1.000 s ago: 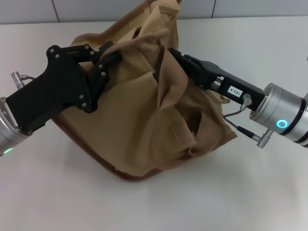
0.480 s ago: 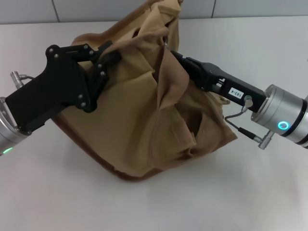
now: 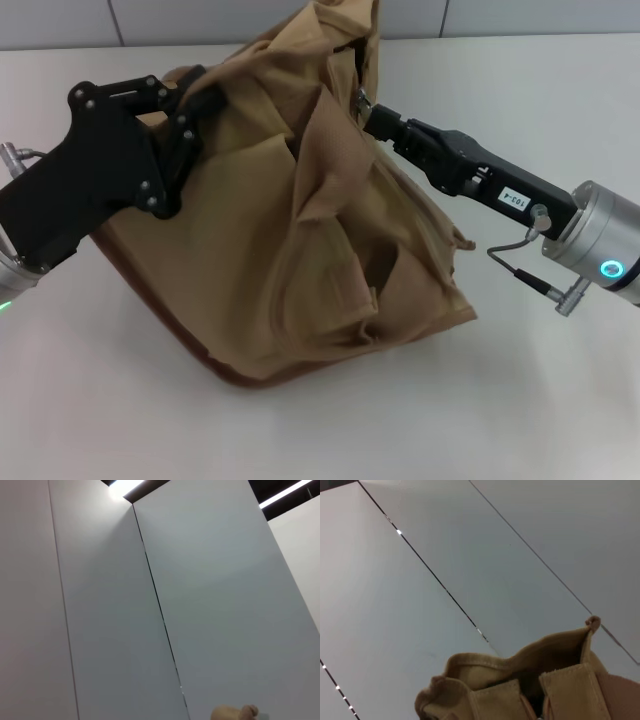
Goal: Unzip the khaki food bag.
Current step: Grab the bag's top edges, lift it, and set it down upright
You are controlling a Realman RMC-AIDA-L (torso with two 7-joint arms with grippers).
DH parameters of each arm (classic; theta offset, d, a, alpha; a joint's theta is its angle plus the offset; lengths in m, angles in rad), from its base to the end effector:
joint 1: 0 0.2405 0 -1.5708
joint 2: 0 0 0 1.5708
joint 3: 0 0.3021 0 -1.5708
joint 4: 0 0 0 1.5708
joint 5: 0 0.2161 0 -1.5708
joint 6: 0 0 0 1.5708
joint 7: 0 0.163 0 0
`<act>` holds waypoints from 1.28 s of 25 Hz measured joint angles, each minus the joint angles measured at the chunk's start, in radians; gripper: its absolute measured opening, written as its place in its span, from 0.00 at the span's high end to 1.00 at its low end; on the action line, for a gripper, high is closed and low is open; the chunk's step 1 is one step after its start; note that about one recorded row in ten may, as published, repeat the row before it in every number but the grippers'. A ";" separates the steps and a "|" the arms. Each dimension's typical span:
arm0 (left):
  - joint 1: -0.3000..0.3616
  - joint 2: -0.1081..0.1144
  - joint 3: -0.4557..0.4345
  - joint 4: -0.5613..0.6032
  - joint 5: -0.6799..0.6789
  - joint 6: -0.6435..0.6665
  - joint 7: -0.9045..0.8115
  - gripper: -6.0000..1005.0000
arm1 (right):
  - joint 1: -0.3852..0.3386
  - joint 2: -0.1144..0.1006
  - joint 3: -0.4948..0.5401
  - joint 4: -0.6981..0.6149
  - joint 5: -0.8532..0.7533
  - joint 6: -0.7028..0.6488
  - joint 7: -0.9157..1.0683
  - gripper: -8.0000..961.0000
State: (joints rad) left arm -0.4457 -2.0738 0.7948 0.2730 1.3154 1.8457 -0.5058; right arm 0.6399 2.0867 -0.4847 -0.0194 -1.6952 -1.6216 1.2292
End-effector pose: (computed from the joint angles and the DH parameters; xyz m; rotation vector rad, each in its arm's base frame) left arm -0.2680 0.3127 -0.0228 -2.1466 0.1338 -1.2967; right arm 0.2398 0.3473 -0.0891 -2.3641 1.0276 1.5242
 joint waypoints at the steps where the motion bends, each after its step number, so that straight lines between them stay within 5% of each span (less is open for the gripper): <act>1: 0.000 0.000 0.000 0.000 0.000 0.000 0.000 0.94 | -0.003 0.000 0.000 -0.001 0.000 0.000 0.000 0.98; 32: 0.015 -0.004 -0.005 -0.117 -0.240 -0.004 -0.016 0.93 | -0.172 -0.005 0.010 -0.096 -0.010 -0.044 0.015 0.99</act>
State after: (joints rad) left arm -0.4303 -2.0781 0.7903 0.1564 1.0752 1.8417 -0.5214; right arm 0.4680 2.0821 -0.4746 -0.1155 -1.7057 -1.6657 1.2440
